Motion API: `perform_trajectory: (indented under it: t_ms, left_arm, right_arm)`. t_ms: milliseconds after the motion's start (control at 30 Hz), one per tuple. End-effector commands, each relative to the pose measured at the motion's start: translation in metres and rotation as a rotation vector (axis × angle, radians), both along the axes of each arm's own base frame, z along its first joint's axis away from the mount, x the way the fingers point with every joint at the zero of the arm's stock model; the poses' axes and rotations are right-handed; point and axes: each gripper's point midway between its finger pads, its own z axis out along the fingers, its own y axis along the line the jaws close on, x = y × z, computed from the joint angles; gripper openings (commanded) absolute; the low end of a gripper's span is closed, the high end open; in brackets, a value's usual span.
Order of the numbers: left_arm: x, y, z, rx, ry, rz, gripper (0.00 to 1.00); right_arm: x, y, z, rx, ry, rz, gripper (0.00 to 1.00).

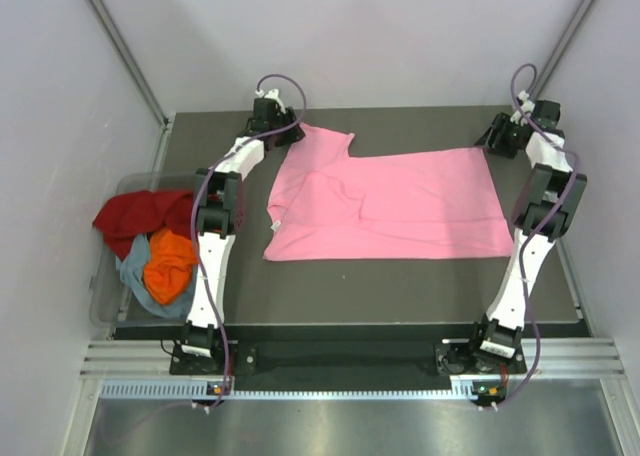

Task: Fold and stack the t-shirts
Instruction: Fold the tshirt

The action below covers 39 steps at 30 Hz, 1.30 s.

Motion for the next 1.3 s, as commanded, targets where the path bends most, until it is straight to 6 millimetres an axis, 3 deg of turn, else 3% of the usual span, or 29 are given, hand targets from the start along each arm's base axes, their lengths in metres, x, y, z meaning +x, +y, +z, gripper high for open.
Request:
perform_trajectory:
  t_ms: [0,100,133,367,500,667,833,900,1000,1267]
  left_arm:
    - [0.011,-0.006,0.012,-0.027,-0.068,-0.035,0.51]
    - [0.012,-0.007,0.010,-0.044,-0.070,-0.038,0.49]
    - [0.013,-0.007,0.011,-0.052,-0.072,-0.038,0.47]
    - [0.016,-0.007,0.013,-0.083,-0.088,-0.044,0.36]
    - [0.016,-0.009,0.016,-0.111,-0.090,-0.052,0.22]
    - [0.020,-0.010,0.034,-0.166,-0.110,-0.025,0.01]
    - [0.016,-0.015,0.048,-0.251,-0.084,-0.022,0.00]
    - [0.014,-0.015,0.061,-0.260,-0.101,-0.028,0.00]
    - [0.013,-0.014,0.075,-0.256,-0.123,-0.031,0.00]
    - [0.008,-0.001,0.111,-0.212,-0.184,0.005,0.00]
  right_arm:
    - [0.014,-0.012,0.019,0.007,-0.076,-0.022,0.57]
    - [0.022,-0.006,0.022,0.068,-0.087,-0.012,0.56]
    - [0.022,-0.003,0.012,0.089,-0.069,-0.010,0.55]
    - [0.020,0.006,0.001,0.156,-0.048,0.004,0.53]
    - [0.020,0.009,0.002,0.163,-0.055,0.021,0.50]
    - [0.019,0.004,0.003,0.154,-0.058,-0.001,0.43]
    - [0.023,-0.004,0.003,0.137,-0.058,-0.051,0.18]
    - [0.023,-0.007,0.004,0.137,-0.060,-0.078,0.14]
    - [0.025,-0.014,0.009,0.140,-0.090,-0.104,0.00]
    - [0.031,-0.019,0.023,0.144,-0.154,-0.116,0.00]
